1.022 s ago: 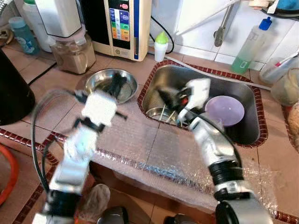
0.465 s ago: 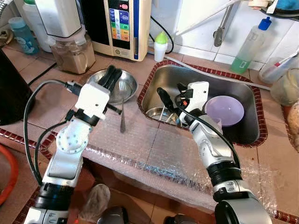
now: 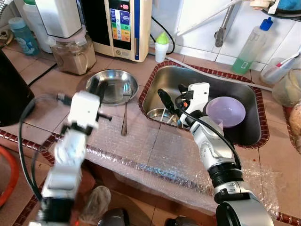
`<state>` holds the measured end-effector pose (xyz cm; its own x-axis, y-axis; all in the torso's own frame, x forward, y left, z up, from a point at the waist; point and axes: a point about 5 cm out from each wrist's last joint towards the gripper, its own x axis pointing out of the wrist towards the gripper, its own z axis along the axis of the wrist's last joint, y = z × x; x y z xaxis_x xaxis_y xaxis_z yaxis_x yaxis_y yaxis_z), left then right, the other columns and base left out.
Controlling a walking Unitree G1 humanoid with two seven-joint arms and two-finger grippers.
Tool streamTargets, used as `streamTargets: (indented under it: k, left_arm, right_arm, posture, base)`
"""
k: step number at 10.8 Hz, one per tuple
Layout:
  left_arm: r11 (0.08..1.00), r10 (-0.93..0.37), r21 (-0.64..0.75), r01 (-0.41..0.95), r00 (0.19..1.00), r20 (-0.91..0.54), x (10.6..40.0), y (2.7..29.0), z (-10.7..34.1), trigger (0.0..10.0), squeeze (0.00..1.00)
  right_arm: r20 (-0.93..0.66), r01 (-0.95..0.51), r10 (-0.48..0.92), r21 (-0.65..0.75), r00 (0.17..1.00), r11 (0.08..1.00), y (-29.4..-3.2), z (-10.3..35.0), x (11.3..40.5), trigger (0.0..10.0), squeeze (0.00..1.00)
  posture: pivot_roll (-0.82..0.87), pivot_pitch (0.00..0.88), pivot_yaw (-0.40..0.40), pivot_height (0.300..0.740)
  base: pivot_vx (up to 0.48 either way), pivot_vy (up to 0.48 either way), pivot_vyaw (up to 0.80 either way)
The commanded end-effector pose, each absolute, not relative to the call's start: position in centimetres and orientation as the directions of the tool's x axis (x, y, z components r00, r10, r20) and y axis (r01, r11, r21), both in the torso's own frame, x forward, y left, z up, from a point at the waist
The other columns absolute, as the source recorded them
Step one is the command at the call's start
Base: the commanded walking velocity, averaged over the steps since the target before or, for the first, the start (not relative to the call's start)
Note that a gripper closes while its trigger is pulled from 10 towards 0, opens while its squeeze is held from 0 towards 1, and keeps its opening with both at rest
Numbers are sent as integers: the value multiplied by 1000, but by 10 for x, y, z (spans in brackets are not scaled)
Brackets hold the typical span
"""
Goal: Kitchen organization
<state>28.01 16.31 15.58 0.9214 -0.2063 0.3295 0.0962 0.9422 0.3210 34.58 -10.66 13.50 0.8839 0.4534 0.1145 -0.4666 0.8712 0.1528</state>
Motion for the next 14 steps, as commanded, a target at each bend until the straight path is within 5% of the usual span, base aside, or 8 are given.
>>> streamTargets:
  k: [1,4,8,12,14]
  left_arm:
    - [942,-200,323,90,925,324,277,164,154,10000,1000]
    - [883,-364,382,274,912,189,252,146,112,10000,1000]
    - [878,-387,371,304,906,172,248,134,103,10000,1000]
    - [952,-239,221,212,965,104,275,134,121,10000,1000]
    - [962,-271,21,272,962,-27,276,117,123,10000,1000]
  right_arm:
    - [118,-459,445,146,888,877,-109,137,347,10000,0]
    - [111,-459,446,145,888,877,-109,135,347,10000,0]
    - [96,-457,448,133,889,879,-112,133,345,10000,0]
    - [93,-471,462,126,882,873,-109,135,346,10000,0]
    - [89,-474,466,122,880,872,-108,135,346,10000,0]
  posture:
    - [18,30,-17,740]
    - [16,31,-24,740]
    - [0,38,-34,740]
    - [3,34,-43,740]
    - [1,35,-41,740]
  base:
    - [0,0,0]
    - [0,0,0]
    - [0,0,0]
    - [0,0,0]
    - [0,0,0]
